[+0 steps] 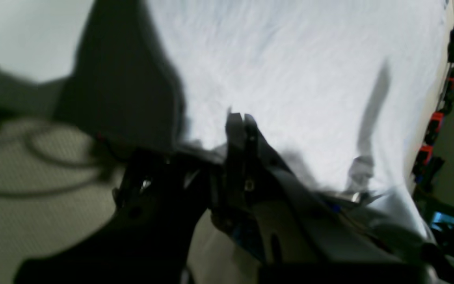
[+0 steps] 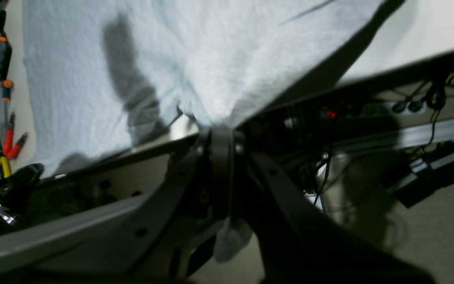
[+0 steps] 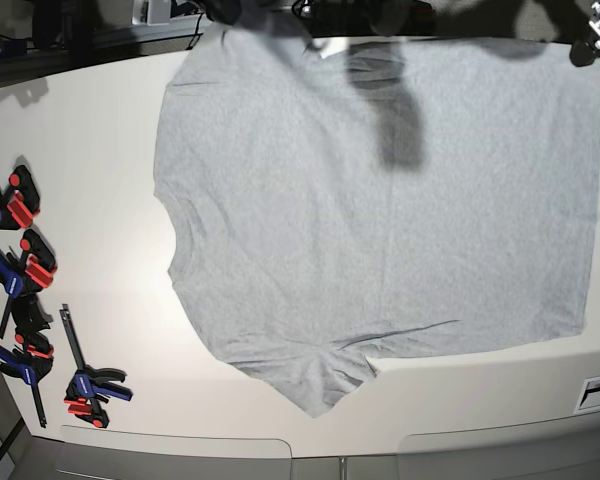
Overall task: Fold the T-shirt properly
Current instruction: 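Pull the held shirt edge toward the robot with both grippers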
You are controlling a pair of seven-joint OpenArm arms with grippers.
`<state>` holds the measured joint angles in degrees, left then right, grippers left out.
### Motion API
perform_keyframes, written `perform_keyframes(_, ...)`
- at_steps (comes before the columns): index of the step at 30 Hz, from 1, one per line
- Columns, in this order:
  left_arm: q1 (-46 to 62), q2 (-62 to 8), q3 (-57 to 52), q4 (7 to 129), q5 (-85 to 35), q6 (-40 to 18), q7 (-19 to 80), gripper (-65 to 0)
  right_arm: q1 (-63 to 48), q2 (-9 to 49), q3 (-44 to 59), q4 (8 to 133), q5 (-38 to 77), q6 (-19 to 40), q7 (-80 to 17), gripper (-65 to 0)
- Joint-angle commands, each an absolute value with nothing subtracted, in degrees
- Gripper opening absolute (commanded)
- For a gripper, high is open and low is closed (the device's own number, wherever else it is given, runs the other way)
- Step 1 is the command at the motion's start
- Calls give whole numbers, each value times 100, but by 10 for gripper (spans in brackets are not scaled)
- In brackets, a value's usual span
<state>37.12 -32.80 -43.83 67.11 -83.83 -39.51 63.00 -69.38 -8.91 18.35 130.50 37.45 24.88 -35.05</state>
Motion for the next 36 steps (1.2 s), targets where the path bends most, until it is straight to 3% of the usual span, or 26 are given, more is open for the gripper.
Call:
perform_keyframes(1, 3765, -3417, -4506, 6807, -8500, -4000, 6257, -650, -7035, -900, 1839, 13196, 3809, 2569, -3433, -650)
perform_keyframes(14, 3776, -3417, -4571, 6836, -8500, -4000, 6165, -650, -6751, -900, 1839, 13432, 3782, 2571, -3345, -650)
perform_keyframes(27, 2711, -3420, -4528, 6834, -8326, -4000, 6125, -650, -4587, -900, 1822, 13286, 2383, 2552, -3229, -650)
perform_keyframes(36, 2106, -3417, -3607, 6834, -7483, -4000, 5516, -650, -3197, -900, 1553, 11627, 1647, 2399, -2821, -650)
